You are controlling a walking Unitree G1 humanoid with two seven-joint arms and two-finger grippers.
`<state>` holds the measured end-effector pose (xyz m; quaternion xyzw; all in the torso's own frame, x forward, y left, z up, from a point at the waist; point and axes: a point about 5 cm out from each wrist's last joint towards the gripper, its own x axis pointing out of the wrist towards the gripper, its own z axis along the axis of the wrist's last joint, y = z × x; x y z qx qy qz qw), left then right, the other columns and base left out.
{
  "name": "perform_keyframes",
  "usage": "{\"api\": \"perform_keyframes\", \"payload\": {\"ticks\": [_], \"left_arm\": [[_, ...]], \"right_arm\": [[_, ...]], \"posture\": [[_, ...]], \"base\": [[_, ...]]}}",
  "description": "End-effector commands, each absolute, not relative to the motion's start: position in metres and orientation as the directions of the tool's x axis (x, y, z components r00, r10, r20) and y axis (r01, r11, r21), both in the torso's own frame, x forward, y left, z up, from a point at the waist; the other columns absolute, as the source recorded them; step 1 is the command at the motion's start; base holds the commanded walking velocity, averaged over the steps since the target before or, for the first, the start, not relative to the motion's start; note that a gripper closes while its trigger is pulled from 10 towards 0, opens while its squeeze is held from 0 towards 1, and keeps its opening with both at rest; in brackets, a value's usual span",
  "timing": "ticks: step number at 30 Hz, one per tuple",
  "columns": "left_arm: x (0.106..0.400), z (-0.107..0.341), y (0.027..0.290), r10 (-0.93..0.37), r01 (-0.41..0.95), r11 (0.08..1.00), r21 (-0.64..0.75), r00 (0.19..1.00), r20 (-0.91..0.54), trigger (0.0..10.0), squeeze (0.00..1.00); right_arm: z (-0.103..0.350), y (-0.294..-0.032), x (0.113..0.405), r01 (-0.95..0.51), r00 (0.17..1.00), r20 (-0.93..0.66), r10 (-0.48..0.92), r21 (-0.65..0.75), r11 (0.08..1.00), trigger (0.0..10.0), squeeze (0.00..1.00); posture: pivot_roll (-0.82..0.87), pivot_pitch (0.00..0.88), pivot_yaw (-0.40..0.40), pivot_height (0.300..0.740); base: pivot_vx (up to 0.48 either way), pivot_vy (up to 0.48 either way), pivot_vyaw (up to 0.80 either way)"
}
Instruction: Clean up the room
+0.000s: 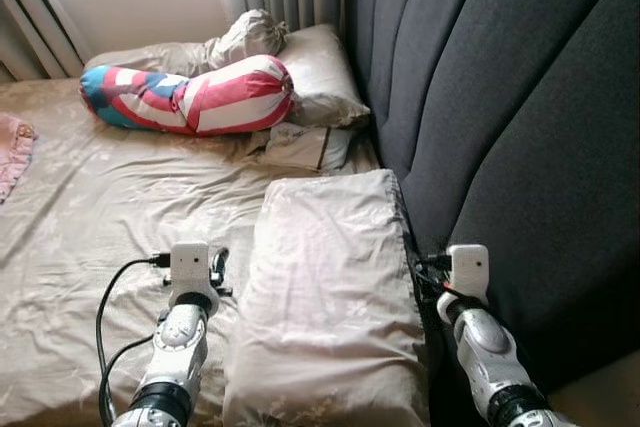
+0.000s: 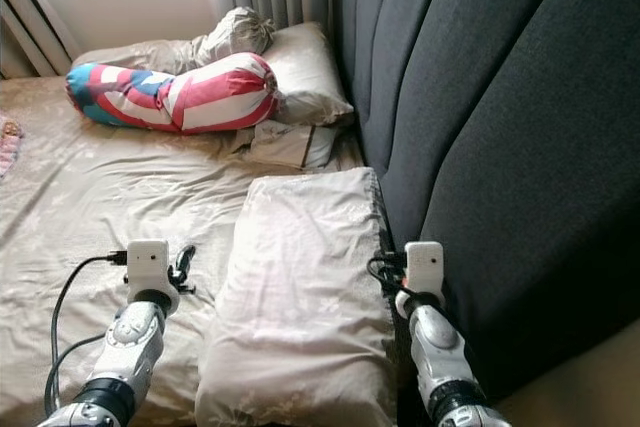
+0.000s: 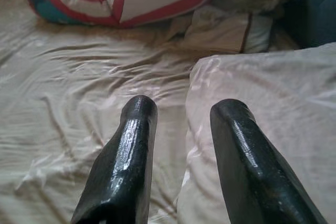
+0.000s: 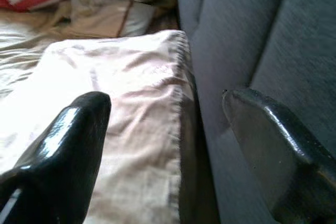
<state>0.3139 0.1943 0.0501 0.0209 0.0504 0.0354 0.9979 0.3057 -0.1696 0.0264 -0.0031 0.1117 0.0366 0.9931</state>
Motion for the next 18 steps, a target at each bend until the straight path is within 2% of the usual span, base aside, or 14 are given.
{"api": "perform_keyframes", "payload": {"ticks": [1,4,18], "left_arm": [[0.315,0.054,0.196,0.07,-0.067,0.997,0.047,0.994,-0.079,10.0,0.0],[0.313,0.05,0.194,0.058,-0.054,0.997,0.052,0.994,-0.089,10.0,0.0],[0.313,0.053,0.19,0.03,-0.026,0.998,0.053,0.997,-0.075,10.0,0.0]], "right_arm": [[0.026,-0.162,0.305,-0.107,0.971,-0.214,0.104,-0.006,0.994,10.0,0.0],[0.022,-0.159,0.301,-0.107,0.969,-0.223,0.104,0.003,0.994,10.0,0.0],[0.015,-0.16,0.296,-0.079,0.965,-0.249,0.081,0.019,0.997,10.0,0.0]], "posture": [[-0.13,0.0,0.0,0.74],[-0.14,0.0,0.005,0.74],[-0.14,0.0,0.015,0.74]], "base": [[0.0,0.0,0.8],[0.0,0.0,0.73],[0.0,0.0,0.0]]}}
